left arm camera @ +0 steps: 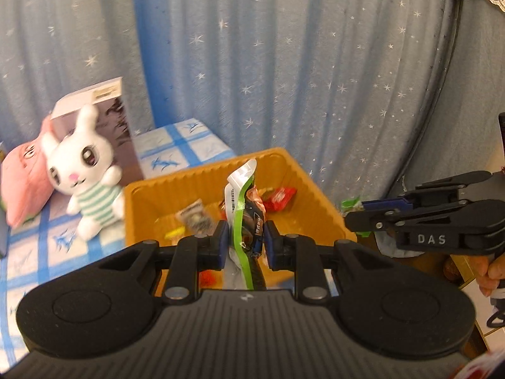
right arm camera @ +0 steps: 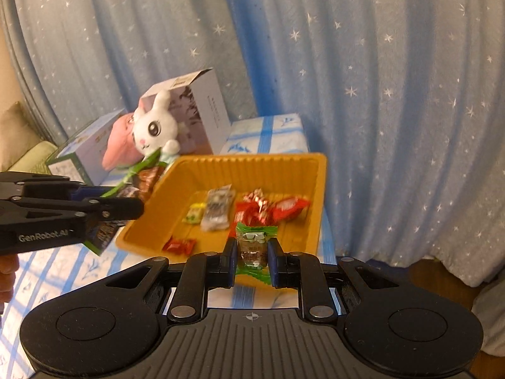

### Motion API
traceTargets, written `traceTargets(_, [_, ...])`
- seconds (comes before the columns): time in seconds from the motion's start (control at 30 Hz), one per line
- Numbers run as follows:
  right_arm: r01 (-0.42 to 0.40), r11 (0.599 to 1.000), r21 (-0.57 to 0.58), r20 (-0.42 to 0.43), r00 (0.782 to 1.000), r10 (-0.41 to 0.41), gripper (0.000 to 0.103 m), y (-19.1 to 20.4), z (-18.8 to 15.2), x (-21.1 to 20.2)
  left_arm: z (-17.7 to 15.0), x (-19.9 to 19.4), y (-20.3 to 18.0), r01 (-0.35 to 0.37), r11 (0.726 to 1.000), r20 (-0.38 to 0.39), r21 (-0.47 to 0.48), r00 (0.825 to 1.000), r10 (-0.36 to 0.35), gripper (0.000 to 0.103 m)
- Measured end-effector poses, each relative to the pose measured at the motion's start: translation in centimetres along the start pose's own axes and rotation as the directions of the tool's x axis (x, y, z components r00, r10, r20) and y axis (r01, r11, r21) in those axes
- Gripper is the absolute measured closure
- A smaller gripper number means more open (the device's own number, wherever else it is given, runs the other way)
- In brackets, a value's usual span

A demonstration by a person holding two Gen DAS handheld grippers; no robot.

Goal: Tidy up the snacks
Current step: 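Carry both held green candies over the orange tray, then open the left tool over the tray while the right tool opens, dropping both candies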

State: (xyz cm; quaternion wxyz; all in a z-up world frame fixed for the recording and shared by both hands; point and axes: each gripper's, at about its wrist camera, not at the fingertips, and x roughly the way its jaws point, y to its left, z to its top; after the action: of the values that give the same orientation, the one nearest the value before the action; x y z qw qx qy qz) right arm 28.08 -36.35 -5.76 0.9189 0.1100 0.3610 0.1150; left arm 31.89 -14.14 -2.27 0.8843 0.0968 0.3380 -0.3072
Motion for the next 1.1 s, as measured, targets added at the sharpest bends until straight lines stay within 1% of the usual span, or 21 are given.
traceTargets(0.17, [0.007,1.000,-0.004,0.007,1.000,-0.007,0.083,-1.0,1.7,1.9,1.6,2.8,0.0,-0.014,1.000,-0.015,0.005,1.000,0.014,0.081])
traceTargets(0.3, [0.018,1.000,-0.005,-0.001,1.000,-0.018,0.083,-1.4,2.5,3.3,2.0,4.9,0.3,-0.028,1.000,-0.037,-0.013,0.999,0.027,0.081])
traceTargets(0.5, [0.032,0.999,0.003,-0.027,0.999,-0.032,0.083,-2.1,2.8,5.1,1.6,7.8,0.9,-0.023,0.999,-0.089,-0.040,0.996,0.019,0.081])
traceTargets(0.67, [0.041,0.999,0.008,-0.053,0.998,-0.041,0.083,-2.3,2.6,6.4,0.7,9.6,1.1,-0.034,0.998,-0.139,-0.046,0.990,0.027,0.081])
traceTargets(0.87, [0.045,0.999,0.011,-0.073,0.996,-0.044,0.083,-2.6,2.2,7.1,-0.2,10.7,1.5,-0.021,0.998,-0.190,-0.062,0.982,0.009,0.080])
traceTargets(1.1, [0.046,0.999,0.001,-0.080,0.996,-0.046,0.083,-2.5,2.2,7.3,-0.6,10.2,1.9,-0.015,0.998,-0.200,-0.060,0.980,0.003,0.080])
